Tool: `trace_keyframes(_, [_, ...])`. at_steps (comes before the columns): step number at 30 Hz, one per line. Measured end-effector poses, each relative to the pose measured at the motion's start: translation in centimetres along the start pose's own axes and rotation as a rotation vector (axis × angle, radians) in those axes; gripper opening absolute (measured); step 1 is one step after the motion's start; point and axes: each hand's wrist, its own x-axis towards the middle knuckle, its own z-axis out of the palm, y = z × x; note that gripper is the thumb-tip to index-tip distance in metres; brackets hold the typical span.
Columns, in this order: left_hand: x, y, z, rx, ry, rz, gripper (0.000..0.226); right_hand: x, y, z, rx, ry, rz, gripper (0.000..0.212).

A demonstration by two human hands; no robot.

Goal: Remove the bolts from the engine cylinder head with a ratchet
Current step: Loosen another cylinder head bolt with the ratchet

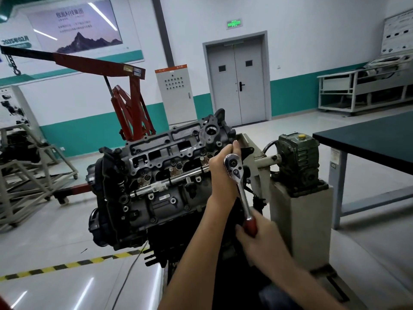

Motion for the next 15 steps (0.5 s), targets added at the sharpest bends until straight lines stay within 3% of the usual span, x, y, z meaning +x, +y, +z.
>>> trace_keyframes(3, [0.0, -0.2, 0.0, 0.024, 0.000, 0.009, 0.048, -0.2, -0.5, 1.3, 0.083, -0.056, 0.040, 0.025])
trace_keyframes(7, [0.6, -0.4, -1.1, 0.090, -0.157, -0.016, 0.045, 3.1, 0.1, -5.8, -0.384, -0.068, -0.134, 0.031])
trace_keyframes(10, [1.7, -0.1, -2.1, 0.201, -0.314, 0.018, 0.046, 6.9, -0.3, -10.8, -0.690, -0.224, -0.254, 0.002])
trace_keyframes(11, [2.0, 0.1, -2.4, 0.221, -0.354, 0.031, 0.047, 8.1, -0.8, -12.0, -0.804, -0.244, -0.320, 0.007])
trace_keyframes(15, [2.4, 0.5, -2.5, 0.212, -0.396, 0.025, 0.046, 10.3, -1.8, -13.4, -0.912, -0.197, -0.456, 0.009])
